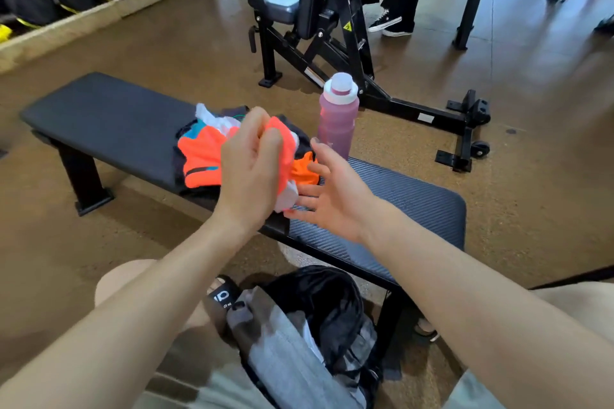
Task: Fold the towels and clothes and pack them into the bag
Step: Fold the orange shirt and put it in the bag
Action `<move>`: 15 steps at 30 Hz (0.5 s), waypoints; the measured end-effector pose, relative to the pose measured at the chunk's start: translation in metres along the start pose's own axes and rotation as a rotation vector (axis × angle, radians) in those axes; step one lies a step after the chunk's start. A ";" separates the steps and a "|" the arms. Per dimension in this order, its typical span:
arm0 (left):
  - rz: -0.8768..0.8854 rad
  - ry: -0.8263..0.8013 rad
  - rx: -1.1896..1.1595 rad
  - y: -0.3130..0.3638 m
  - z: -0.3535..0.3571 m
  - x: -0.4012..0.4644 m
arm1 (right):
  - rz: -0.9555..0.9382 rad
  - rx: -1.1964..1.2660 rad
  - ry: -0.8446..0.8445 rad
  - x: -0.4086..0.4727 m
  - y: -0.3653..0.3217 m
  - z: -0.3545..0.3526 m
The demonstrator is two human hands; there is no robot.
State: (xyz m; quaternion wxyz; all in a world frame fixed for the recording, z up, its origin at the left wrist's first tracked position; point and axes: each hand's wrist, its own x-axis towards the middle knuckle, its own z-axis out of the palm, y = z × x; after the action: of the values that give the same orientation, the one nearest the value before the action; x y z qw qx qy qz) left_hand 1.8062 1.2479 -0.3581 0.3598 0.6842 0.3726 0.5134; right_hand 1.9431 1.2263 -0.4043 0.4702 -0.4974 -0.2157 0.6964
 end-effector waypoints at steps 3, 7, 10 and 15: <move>0.084 -0.234 0.044 0.002 0.007 -0.021 | 0.007 -0.005 -0.044 0.001 0.006 0.007; 0.113 -0.577 0.128 -0.012 0.004 -0.034 | -0.061 0.165 -0.015 -0.011 0.005 -0.020; 0.055 -0.572 0.397 -0.036 0.004 -0.031 | -0.059 0.159 0.112 -0.030 0.005 -0.061; -0.195 -0.674 0.772 -0.090 0.025 -0.035 | -0.116 0.239 0.291 -0.068 0.003 -0.105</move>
State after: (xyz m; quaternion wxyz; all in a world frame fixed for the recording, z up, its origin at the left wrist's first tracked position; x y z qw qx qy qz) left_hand 1.8107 1.2557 -0.4570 0.2274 0.8565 0.4602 0.0539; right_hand 2.0405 1.1485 -0.4170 0.5915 -0.5204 -0.0897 0.6093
